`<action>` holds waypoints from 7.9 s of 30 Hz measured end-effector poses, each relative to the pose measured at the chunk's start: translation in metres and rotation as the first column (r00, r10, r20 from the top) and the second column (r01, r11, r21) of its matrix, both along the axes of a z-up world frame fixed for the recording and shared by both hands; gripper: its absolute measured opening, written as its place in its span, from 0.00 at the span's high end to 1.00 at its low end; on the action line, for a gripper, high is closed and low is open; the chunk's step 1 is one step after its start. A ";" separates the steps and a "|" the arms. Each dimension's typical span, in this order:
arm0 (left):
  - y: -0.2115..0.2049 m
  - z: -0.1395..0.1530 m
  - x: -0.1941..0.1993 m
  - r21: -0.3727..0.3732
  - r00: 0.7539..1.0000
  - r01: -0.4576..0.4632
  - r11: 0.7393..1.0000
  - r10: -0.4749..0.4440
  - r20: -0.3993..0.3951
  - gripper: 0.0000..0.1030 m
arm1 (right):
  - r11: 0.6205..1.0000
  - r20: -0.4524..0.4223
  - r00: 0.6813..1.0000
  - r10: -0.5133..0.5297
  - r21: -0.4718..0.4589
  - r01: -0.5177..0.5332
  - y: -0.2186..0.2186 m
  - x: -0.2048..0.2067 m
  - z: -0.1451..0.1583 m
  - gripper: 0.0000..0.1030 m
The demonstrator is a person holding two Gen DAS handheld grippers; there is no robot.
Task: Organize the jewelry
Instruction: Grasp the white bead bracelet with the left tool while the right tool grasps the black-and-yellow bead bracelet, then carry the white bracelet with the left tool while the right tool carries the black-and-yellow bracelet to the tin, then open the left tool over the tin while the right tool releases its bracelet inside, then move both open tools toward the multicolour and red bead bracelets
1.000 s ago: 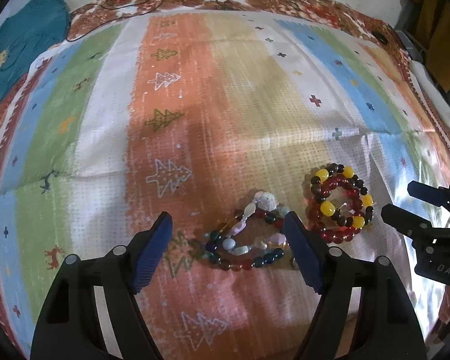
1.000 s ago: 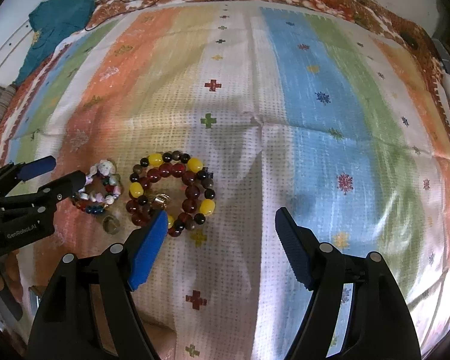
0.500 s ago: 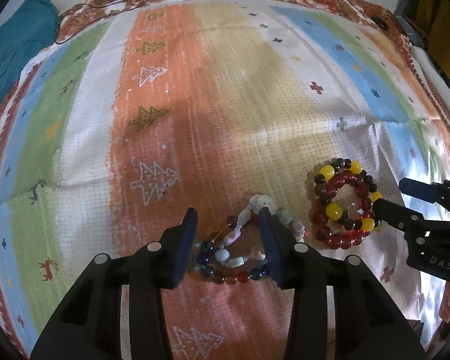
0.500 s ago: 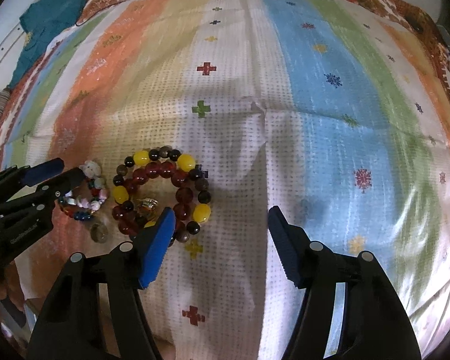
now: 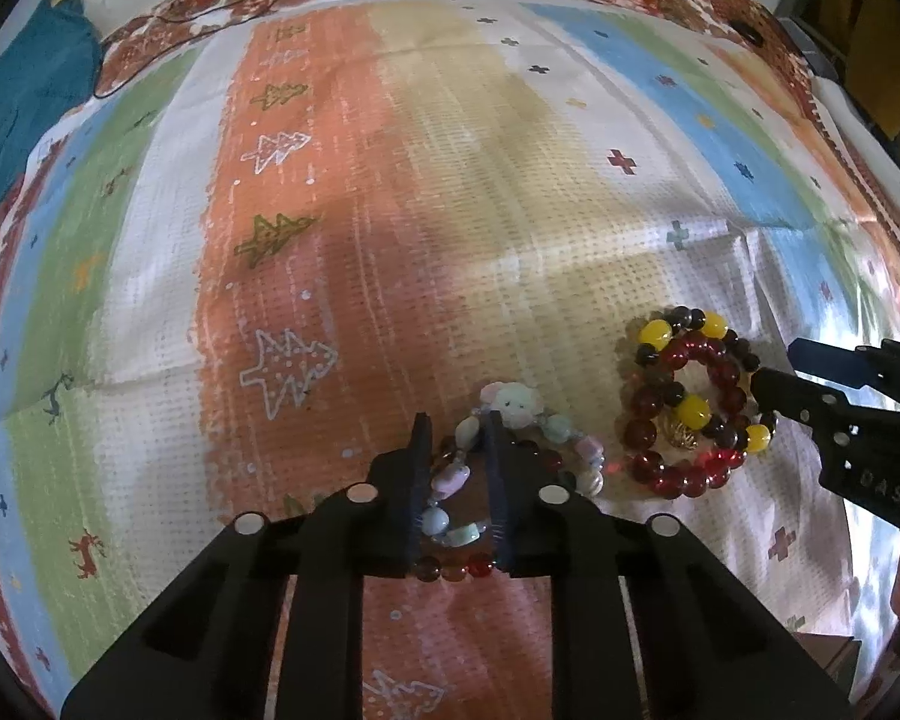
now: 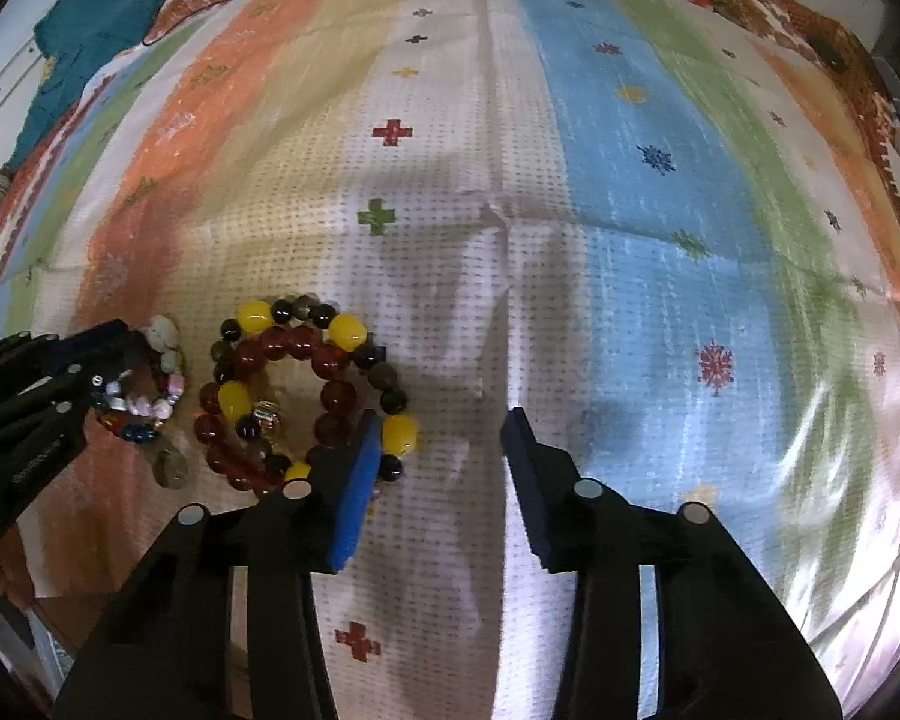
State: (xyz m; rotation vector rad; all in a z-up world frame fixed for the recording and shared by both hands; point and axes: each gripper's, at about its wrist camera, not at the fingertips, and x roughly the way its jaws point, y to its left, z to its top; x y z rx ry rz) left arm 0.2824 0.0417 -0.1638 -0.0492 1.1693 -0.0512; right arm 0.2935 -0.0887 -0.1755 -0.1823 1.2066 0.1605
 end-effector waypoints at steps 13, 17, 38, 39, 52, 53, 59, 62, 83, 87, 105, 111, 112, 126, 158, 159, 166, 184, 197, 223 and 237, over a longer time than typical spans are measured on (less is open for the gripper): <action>-0.003 0.007 0.001 0.012 1.000 -0.001 1.000 0.001 0.006 0.92 | 0.998 0.044 0.999 0.027 -0.058 -0.025 -0.005 -0.004 0.006 0.88; -0.004 0.017 -0.002 0.020 1.000 0.003 1.000 -0.003 0.022 0.92 | 0.997 0.065 0.996 0.056 -0.056 -0.052 0.000 -0.010 0.014 0.88; -0.011 0.062 -0.028 0.009 0.996 -0.005 1.000 0.004 0.088 0.92 | 0.994 0.237 0.968 0.088 0.044 -0.101 0.017 -0.045 0.078 0.88; -0.011 0.064 -0.031 0.009 0.996 -0.009 1.000 0.008 0.092 0.92 | 0.993 0.243 0.966 0.088 0.052 -0.104 0.018 -0.047 0.080 0.88; -0.010 0.105 -0.063 -0.018 0.984 -0.037 0.999 0.040 0.176 0.92 | 0.983 0.313 0.944 0.110 0.106 -0.150 0.021 -0.077 0.105 0.88; -0.011 0.106 -0.065 -0.022 0.983 -0.038 0.999 0.041 0.180 0.92 | 0.982 0.329 0.938 0.108 0.110 -0.151 0.021 -0.080 0.109 0.88; -0.020 0.117 -0.084 -0.016 0.978 -0.015 1.000 0.018 0.209 0.92 | 0.981 0.377 0.921 0.097 0.121 -0.153 0.021 -0.093 0.121 0.88; -0.025 0.129 -0.094 -0.030 0.970 -0.004 1.000 0.011 0.241 0.92 | 0.979 0.383 0.919 0.098 0.130 -0.159 0.019 -0.099 0.124 0.88; -0.037 0.164 -0.157 -0.088 0.947 0.037 0.995 -0.007 0.322 0.92 | 0.956 0.417 0.898 0.142 0.178 -0.234 0.011 -0.160 0.144 0.88; -0.043 0.166 -0.171 -0.088 0.943 0.051 0.995 -0.019 0.333 0.92 | 0.957 0.424 0.896 0.131 0.182 -0.226 0.006 -0.174 0.149 0.88; -0.054 0.169 -0.217 -0.094 0.936 0.065 0.993 -0.028 0.351 0.92 | 0.933 0.407 0.890 0.206 0.192 -0.304 0.006 -0.219 0.149 0.88; -0.052 0.164 -0.221 -0.099 0.945 0.034 0.994 0.000 0.326 0.91 | 0.942 0.375 0.903 0.209 0.170 -0.288 0.003 -0.222 0.140 0.88; -0.050 0.161 -0.220 -0.100 0.949 0.014 0.995 0.018 0.314 0.89 | 0.947 0.369 0.907 0.201 0.164 -0.276 0.002 -0.221 0.139 0.85; -0.029 0.154 -0.216 -0.104 0.954 -0.070 0.992 0.097 0.284 0.62 | 0.966 0.320 0.937 0.137 0.164 -0.198 -0.010 -0.201 0.131 0.58; -0.007 0.123 -0.164 -0.017 0.969 -0.143 0.990 0.144 0.202 0.29 | 0.978 0.285 0.955 0.077 0.166 -0.128 -0.012 -0.155 0.124 0.33; -0.004 0.122 -0.162 -0.018 0.968 -0.149 0.989 0.149 0.200 0.29 | 0.975 0.282 0.957 0.073 0.181 -0.128 -0.013 -0.154 0.125 0.32; 0.007 0.117 -0.150 -0.016 0.971 -0.157 0.988 0.157 0.180 0.28 | 0.974 0.248 0.966 0.073 0.192 -0.123 -0.010 -0.140 0.119 0.29; 0.017 0.082 -0.101 0.010 0.981 -0.164 0.986 0.162 0.107 0.26 | 0.986 0.187 0.976 0.112 0.098 -0.132 0.004 -0.099 0.084 0.29; 0.024 0.064 -0.080 0.011 0.984 -0.160 0.987 0.159 0.074 0.25 | 0.993 0.167 0.983 0.080 0.070 -0.092 0.010 -0.071 0.062 0.29; 0.040 0.021 -0.044 -0.020 0.983 -0.182 0.983 0.182 -0.008 0.24 | 0.996 0.074 0.994 0.080 0.035 -0.083 0.020 -0.033 0.019 0.29; 0.035 0.002 -0.030 -0.001 0.987 -0.161 0.987 0.161 -0.029 0.24 | 0.997 0.046 0.996 0.072 0.005 -0.072 0.021 -0.016 0.000 0.29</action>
